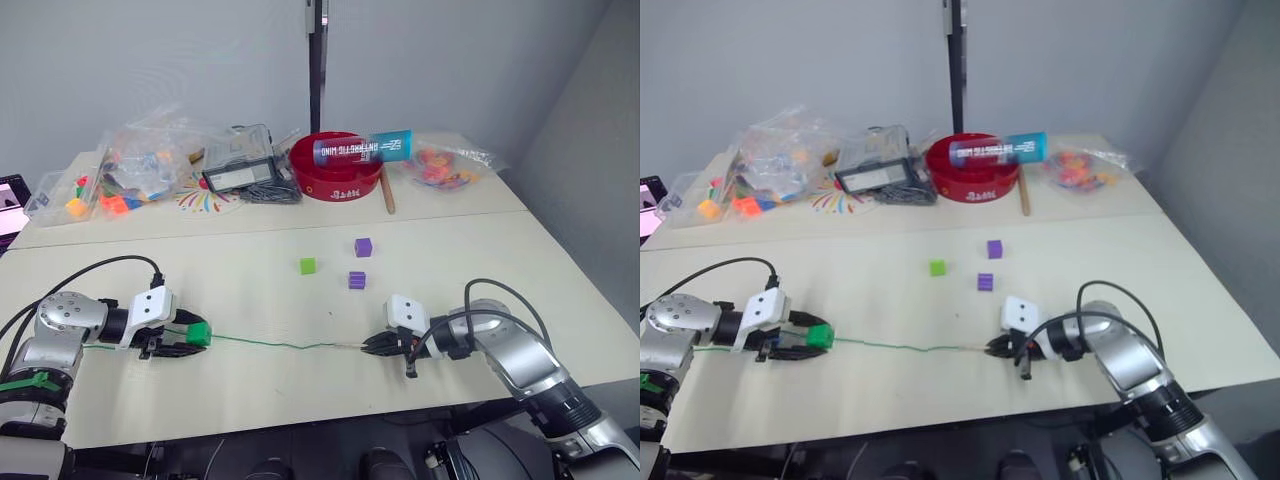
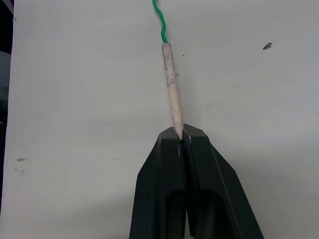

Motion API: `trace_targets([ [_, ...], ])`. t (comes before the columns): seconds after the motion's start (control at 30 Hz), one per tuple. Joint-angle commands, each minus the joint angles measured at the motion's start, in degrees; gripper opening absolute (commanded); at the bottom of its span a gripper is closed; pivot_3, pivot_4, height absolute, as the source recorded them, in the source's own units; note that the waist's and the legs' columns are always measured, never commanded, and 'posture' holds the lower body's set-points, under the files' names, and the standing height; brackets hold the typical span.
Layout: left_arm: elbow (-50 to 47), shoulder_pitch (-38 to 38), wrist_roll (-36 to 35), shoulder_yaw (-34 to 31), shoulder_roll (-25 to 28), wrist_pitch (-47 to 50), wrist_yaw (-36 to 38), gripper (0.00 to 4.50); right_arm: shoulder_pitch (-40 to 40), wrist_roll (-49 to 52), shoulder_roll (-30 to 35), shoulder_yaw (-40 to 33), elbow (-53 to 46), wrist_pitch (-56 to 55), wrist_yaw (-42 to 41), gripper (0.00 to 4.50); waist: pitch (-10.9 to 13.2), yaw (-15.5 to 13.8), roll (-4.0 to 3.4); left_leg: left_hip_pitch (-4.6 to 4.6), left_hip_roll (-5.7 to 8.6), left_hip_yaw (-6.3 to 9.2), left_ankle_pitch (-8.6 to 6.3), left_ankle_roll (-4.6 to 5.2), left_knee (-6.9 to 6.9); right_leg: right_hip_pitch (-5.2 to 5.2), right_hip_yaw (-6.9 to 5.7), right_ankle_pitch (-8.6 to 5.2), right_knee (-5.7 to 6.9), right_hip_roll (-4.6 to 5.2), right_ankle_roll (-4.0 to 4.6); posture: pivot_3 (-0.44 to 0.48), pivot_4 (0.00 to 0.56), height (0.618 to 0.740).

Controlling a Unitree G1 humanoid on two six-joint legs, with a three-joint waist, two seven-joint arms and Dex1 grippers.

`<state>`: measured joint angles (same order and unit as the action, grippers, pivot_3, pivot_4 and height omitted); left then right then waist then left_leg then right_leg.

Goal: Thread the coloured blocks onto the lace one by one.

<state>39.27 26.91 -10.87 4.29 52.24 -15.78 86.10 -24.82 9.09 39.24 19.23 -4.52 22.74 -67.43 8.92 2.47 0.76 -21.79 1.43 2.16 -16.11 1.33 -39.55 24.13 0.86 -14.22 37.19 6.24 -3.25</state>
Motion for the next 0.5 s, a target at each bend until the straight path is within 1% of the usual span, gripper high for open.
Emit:
trace_targets([
  [0.03, -1.86, -0.66, 0.30, 0.02, 0.97, 3.71, 1.78, 3.78, -0.49, -0.60, 0.15, -0.17, -0.32, -0.45, -0.04, 0.00, 0.00, -0.09, 0.00, -0.01, 0.01, 0.00, -0.01, 0.02, -0.02, 0.00, 0.00, 0.00, 0.00, 0.00, 0.00, 0.000, 0.150, 0.740],
  [0.1, -4.48, -0.01, -0.93, -0.92, 1.38, 6.29, 2.58, 3.78, -0.49, -0.55, 0.14, -0.19, -0.33, -0.40, -0.07, 0.00, 0.00, -0.17, 0.01, -0.08, 0.01, 0.00, -0.02, 0.03, -0.04, 0.02, 0.00, 0.00, 0.00, 0.00, 0.00, 0.000, 0.150, 0.740],
  [0.23, -14.71, 0.03, -3.91, -2.27, 3.12, 14.21, 4.60, 3.78, -0.71, -0.58, -0.20, -0.05, -0.14, -0.34, 0.08, 0.00, 0.06, -0.19, 0.10, -0.32, 0.01, 0.05, -0.03, 0.04, -0.15, 0.09, -0.02, 0.00, 0.03, 0.00, 0.00, 0.000, 0.150, 0.740],
  [0.37, -23.77, 0.23, -6.61, -2.59, 3.81, 22.19, 4.60, 3.78, -0.83, -0.54, -0.41, 0.06, -0.22, -0.15, 0.18, 0.00, 0.07, -0.20, 0.11, -0.38, 0.02, 0.08, -0.04, 0.06, -0.18, 0.09, -0.03, 0.01, 0.02, 0.00, 0.00, 0.000, 0.150, 0.740],
  [0.43, -28.71, 0.19, -8.50, -2.37, 3.01, 26.54, 3.83, 3.78, -0.80, -0.56, -0.48, 0.08, -0.31, -0.07, 0.23, 0.00, 0.07, -0.24, 0.12, -0.40, 0.01, 0.08, -0.05, 0.08, -0.18, 0.09, -0.03, 0.01, 0.02, 0.00, 0.00, 0.000, 0.150, 0.740],
  [0.5, -33.34, -0.13, -9.53, -1.32, 1.12, 29.55, 2.23, 3.78, -0.88, -0.60, -0.58, 0.13, -0.22, 0.02, 0.24, 0.00, 0.07, -0.33, 0.12, -0.41, 0.01, 0.08, -0.05, 0.08, -0.18, 0.08, -0.03, 0.01, 0.02, 0.00, 0.00, 0.000, 0.150, 0.740],
])
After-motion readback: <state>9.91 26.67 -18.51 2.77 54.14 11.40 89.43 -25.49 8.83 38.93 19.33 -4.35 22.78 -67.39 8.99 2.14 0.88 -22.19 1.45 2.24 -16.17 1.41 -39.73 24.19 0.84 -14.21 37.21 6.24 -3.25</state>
